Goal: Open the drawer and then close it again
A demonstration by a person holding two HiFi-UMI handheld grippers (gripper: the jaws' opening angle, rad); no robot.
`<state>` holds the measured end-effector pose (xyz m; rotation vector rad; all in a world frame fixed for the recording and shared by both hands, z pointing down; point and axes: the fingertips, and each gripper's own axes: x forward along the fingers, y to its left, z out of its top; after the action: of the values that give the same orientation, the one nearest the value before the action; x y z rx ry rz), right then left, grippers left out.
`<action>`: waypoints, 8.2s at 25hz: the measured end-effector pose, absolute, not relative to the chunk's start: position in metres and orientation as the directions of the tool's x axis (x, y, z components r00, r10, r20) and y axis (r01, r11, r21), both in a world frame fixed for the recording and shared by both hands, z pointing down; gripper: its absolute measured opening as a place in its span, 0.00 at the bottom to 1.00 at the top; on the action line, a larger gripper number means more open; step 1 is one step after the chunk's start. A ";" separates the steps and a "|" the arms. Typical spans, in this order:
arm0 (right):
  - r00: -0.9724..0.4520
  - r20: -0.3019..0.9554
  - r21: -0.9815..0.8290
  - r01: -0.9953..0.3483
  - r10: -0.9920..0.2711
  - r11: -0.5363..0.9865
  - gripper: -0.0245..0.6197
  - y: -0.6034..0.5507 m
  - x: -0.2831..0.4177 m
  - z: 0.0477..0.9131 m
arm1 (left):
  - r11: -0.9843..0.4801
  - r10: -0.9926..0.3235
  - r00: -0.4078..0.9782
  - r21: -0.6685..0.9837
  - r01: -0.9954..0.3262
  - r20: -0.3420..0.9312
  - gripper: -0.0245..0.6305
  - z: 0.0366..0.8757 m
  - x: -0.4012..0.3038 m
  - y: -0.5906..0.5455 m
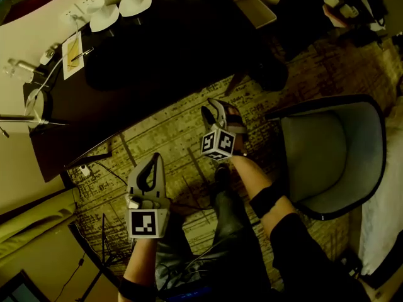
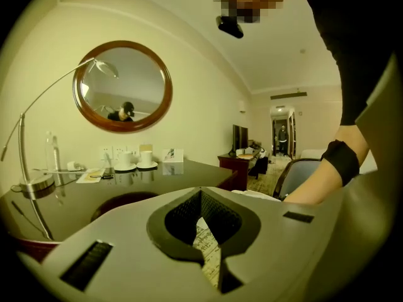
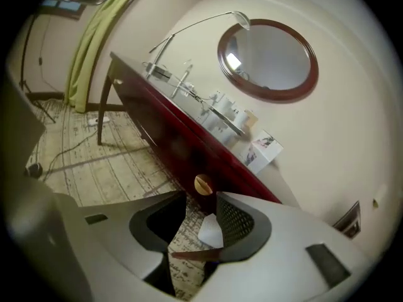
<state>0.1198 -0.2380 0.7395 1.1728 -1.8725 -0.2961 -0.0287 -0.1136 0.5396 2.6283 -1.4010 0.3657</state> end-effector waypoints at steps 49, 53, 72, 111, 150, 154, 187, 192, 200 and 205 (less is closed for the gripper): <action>-0.178 0.404 0.891 -0.144 -0.897 0.430 0.15 -0.208 0.116 0.786 | -0.589 -0.755 0.582 0.078 -0.804 0.302 0.04 0.675 -0.031 -0.098; -0.153 0.438 0.879 -0.136 -0.886 0.458 0.15 -0.163 0.127 0.787 | -0.628 -0.722 0.621 0.088 -0.773 0.306 0.04 0.658 -0.024 -0.076; -0.009 0.565 0.807 -0.205 -0.825 0.554 0.17 -0.022 0.165 0.791 | -0.809 -0.532 0.777 0.070 -0.584 0.337 0.04 0.604 0.024 -0.023; -0.358 0.400 0.227 -0.853 -0.844 0.470 0.04 -0.076 0.047 0.394 | -0.459 -0.864 0.431 -0.053 -0.887 0.261 0.04 0.382 -0.146 -0.033; -0.689 0.501 0.177 -0.511 -0.524 0.841 0.04 -0.051 -0.175 0.583 | -0.348 -0.904 0.102 -0.578 -0.738 0.415 0.29 0.623 -0.286 -0.052; -0.690 0.487 0.142 -0.542 -0.535 0.828 0.05 -0.068 -0.190 0.618 | -0.363 -0.902 0.052 -0.689 -0.628 0.428 0.31 0.677 -0.298 -0.077; -0.664 0.457 0.054 -0.643 -0.592 0.764 0.05 -0.117 -0.233 0.731 | -0.266 -0.959 -0.032 -0.930 -0.255 0.283 0.14 0.774 -0.343 -0.185; -0.664 0.460 0.048 -0.645 -0.590 0.763 0.05 -0.116 -0.235 0.729 | -0.256 -0.961 -0.042 -0.934 -0.250 0.274 0.14 0.774 -0.343 -0.185; -0.656 0.475 0.049 -0.646 -0.587 0.762 0.05 -0.115 -0.230 0.722 | -0.265 -0.956 -0.059 -0.929 -0.259 0.289 0.14 0.773 -0.343 -0.180; -0.649 0.487 0.043 -0.650 -0.584 0.759 0.05 -0.112 -0.225 0.724 | -0.276 -0.954 -0.045 -0.927 -0.253 0.296 0.14 0.774 -0.338 -0.168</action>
<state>-0.2246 -0.1120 0.7239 0.9308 -2.4741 0.1854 -0.3383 -0.1678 0.7738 2.4537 -2.0278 2.1223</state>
